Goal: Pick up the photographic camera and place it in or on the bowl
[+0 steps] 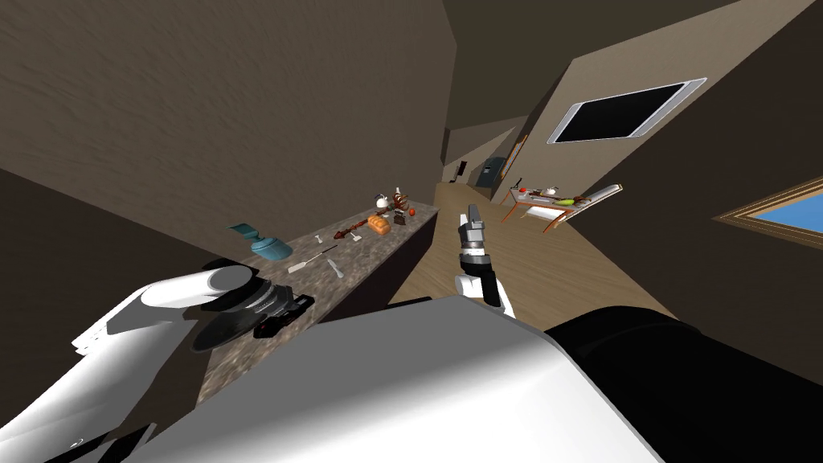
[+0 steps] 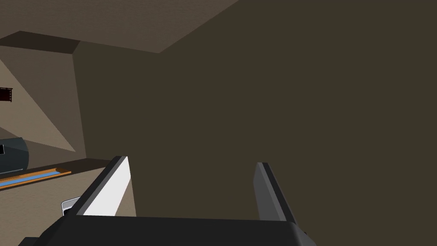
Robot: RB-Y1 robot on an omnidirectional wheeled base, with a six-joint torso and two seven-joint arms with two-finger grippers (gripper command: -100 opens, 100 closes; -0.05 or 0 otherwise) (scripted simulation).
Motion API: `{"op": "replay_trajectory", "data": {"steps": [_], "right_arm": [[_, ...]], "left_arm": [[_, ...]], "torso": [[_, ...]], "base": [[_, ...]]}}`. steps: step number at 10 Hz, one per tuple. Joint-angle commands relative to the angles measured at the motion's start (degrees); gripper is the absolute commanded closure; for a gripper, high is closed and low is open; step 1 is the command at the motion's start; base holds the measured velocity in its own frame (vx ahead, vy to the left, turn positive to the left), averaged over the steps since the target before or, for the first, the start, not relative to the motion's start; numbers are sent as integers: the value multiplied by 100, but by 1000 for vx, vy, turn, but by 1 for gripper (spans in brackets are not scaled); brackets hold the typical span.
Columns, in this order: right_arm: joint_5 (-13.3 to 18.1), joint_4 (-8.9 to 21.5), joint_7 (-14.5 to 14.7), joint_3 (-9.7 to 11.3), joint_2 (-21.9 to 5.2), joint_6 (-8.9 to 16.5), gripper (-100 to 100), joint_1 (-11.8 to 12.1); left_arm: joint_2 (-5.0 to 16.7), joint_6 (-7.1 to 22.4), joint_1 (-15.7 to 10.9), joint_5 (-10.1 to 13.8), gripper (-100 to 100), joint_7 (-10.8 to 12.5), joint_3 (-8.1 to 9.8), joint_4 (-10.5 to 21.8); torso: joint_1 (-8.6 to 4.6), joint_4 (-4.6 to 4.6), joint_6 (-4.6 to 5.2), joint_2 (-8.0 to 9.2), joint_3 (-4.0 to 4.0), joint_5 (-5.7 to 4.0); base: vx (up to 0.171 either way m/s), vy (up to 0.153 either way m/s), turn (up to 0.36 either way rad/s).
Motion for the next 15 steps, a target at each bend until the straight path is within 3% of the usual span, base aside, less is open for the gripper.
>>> {"op": "replay_trajectory", "data": {"steps": [1,5,9,14,15], "right_arm": [[0,0,0,0,0,0,0,0],[0,0,0,0,0,0,0,0],[0,0,0,-1,-1,0,0,1],[0,0,0,-1,-1,0,0,1],[0,0,0,-1,-1,0,0,1]], "left_arm": [[167,-13,-82,49,100,-33,17,135],[654,-40,-304,111,100,-168,119,556],[1011,-107,-440,87,100,-381,273,967],[1423,-135,-582,-8,100,-796,576,1568],[1559,-107,-622,-56,100,-996,721,1814]], "torso": [[0,0,0,0,0,0],[-30,8,0,7,8,-18],[9,12,-7,6,10,-16],[32,12,-13,11,12,-10],[30,12,-14,11,12,-11]], "base": [[-50,-135,-90],[-20,-100,-73],[1,-2,-50],[0,24,-46],[-10,19,-81]]}}
